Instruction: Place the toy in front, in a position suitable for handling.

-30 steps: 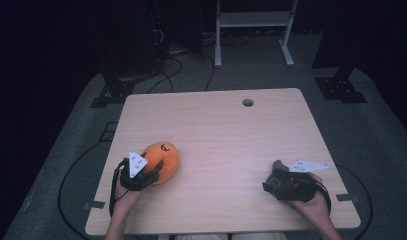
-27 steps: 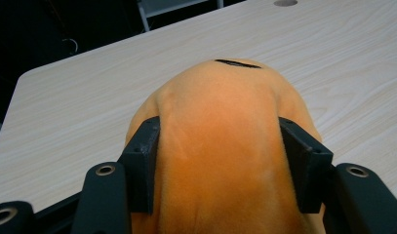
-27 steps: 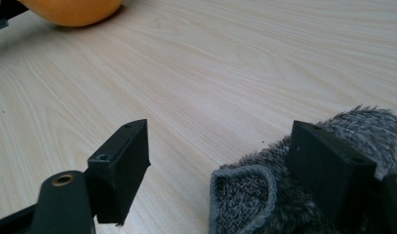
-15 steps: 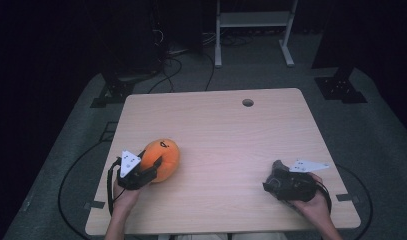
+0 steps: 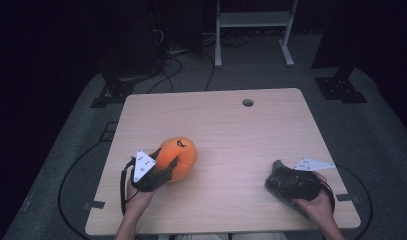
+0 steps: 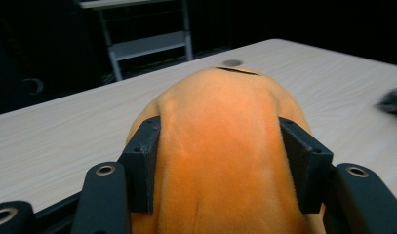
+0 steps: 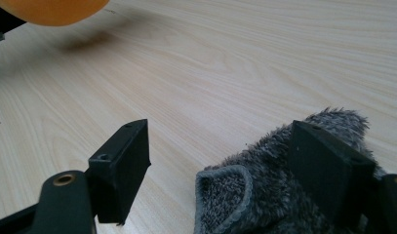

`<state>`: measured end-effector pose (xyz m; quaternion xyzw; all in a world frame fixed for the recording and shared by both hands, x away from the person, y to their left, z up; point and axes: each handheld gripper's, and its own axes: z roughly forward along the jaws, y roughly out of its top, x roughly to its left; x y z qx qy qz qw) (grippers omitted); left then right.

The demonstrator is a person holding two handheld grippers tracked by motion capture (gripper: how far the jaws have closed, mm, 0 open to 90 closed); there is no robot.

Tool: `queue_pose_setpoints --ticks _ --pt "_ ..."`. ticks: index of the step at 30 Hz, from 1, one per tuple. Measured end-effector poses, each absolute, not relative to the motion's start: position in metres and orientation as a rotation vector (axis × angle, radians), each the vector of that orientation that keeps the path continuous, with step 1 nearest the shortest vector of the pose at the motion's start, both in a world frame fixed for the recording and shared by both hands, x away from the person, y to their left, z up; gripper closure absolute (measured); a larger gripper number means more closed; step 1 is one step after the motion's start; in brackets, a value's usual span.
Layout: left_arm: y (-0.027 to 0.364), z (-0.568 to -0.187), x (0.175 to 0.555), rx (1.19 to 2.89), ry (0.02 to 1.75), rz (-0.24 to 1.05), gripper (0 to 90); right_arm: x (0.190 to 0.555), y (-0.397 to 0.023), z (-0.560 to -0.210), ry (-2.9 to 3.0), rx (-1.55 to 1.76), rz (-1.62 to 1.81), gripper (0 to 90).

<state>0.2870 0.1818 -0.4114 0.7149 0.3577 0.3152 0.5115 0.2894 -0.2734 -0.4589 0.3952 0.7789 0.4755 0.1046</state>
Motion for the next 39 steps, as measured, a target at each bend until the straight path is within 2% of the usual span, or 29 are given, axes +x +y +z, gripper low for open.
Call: queue_pose_setpoints --ticks 6,29,39 --pt "0.156 -0.412 0.285 1.737 0.790 0.680 40.7 0.289 -0.275 -0.458 2.293 1.167 1.401 22.5" --pt "0.088 -0.426 0.276 1.866 0.519 0.542 39.8 0.288 -0.275 -0.457 2.285 1.160 1.394 22.6" --pt "0.070 -0.432 0.277 1.880 0.479 0.481 39.8 0.286 -0.279 -0.456 2.263 1.166 1.395 22.6"
